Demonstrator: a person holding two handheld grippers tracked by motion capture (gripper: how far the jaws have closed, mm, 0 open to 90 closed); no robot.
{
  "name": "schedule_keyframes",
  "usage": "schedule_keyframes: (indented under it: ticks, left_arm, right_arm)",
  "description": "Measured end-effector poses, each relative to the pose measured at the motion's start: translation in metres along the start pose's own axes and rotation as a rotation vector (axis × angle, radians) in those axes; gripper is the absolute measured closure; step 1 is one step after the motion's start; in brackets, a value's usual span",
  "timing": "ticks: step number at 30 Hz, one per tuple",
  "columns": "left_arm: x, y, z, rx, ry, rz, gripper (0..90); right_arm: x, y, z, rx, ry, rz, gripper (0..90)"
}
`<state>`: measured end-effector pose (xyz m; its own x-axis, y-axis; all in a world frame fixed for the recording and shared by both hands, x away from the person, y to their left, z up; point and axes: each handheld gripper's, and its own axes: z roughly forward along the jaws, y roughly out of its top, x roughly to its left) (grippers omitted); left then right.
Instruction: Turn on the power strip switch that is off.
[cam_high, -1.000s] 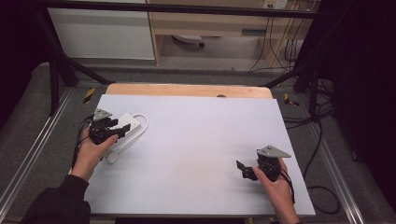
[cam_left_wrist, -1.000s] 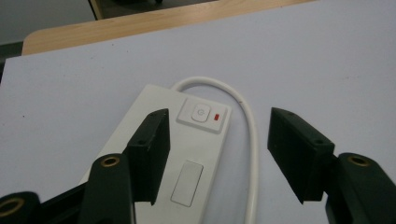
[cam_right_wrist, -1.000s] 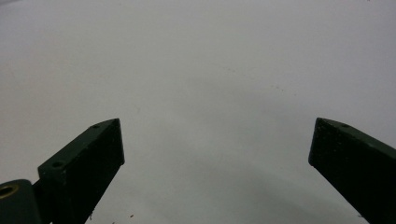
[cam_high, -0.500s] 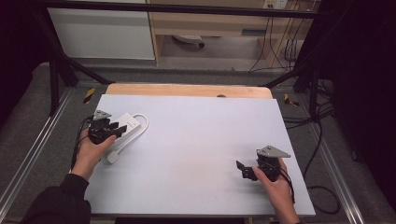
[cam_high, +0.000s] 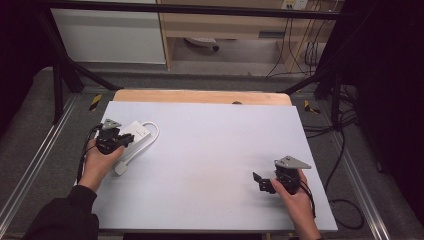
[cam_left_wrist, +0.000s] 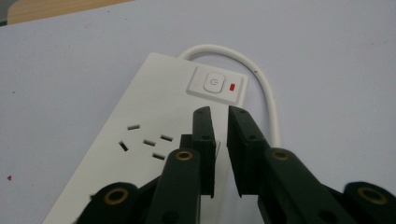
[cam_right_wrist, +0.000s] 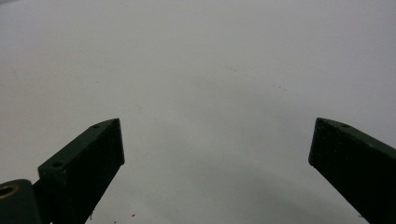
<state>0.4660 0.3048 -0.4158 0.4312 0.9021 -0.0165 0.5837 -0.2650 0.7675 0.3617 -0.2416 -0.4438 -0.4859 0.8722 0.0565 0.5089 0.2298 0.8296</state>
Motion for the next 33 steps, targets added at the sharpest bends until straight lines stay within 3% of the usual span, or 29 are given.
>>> schedule_keyframes:
  ticks: [6,33]
  left_arm:
    - [0.002,-0.001,0.002,0.007,0.001,0.022,89.8]
    - [0.005,-0.002,0.013,0.024,0.002,0.027,90.0]
  right_arm:
    - [0.0,0.0,0.0,0.001,0.003,0.001,3.8]
    - [0.001,0.0,0.0,0.0,0.009,-0.002,3.8]
